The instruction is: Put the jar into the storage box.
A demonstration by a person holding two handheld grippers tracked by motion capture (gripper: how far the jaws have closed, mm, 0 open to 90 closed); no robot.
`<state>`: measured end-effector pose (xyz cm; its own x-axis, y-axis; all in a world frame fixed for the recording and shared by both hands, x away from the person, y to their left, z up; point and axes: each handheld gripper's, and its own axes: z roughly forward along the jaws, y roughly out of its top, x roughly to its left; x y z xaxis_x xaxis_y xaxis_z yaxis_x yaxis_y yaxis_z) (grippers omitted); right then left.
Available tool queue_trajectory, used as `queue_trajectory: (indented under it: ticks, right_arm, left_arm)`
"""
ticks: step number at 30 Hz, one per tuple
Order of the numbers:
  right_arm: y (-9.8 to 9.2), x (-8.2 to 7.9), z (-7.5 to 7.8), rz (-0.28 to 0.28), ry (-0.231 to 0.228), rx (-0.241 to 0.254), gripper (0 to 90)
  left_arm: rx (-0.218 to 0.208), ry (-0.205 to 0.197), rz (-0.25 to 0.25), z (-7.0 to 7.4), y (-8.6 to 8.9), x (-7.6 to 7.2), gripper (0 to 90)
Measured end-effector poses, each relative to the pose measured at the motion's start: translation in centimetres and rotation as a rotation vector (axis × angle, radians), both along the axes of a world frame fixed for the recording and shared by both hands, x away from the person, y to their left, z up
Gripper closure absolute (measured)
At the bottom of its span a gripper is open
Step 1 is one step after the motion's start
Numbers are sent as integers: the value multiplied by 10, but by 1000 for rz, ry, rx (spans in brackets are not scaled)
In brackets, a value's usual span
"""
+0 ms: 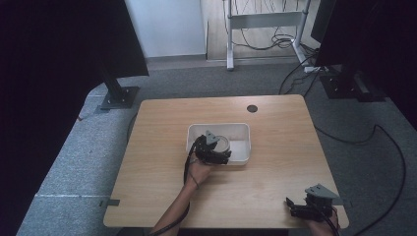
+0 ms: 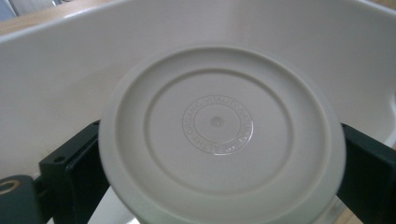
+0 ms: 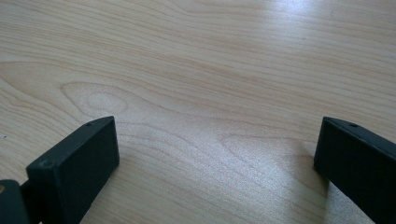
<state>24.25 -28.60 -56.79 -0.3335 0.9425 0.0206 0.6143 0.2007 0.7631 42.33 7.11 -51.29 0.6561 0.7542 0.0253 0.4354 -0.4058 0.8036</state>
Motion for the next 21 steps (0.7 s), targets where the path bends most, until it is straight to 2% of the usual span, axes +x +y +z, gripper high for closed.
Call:
queue_trajectory:
  ticks: [7, 21]
  right_arm:
    - [0, 0, 0, 0, 0, 0, 0]
    - [0, 0, 0, -1, 0, 1, 0]
  left_arm:
    - [-17, -12, -6, 11, 3, -5, 40]
    - [-30, -29, -13, 20, 8, -12, 47]
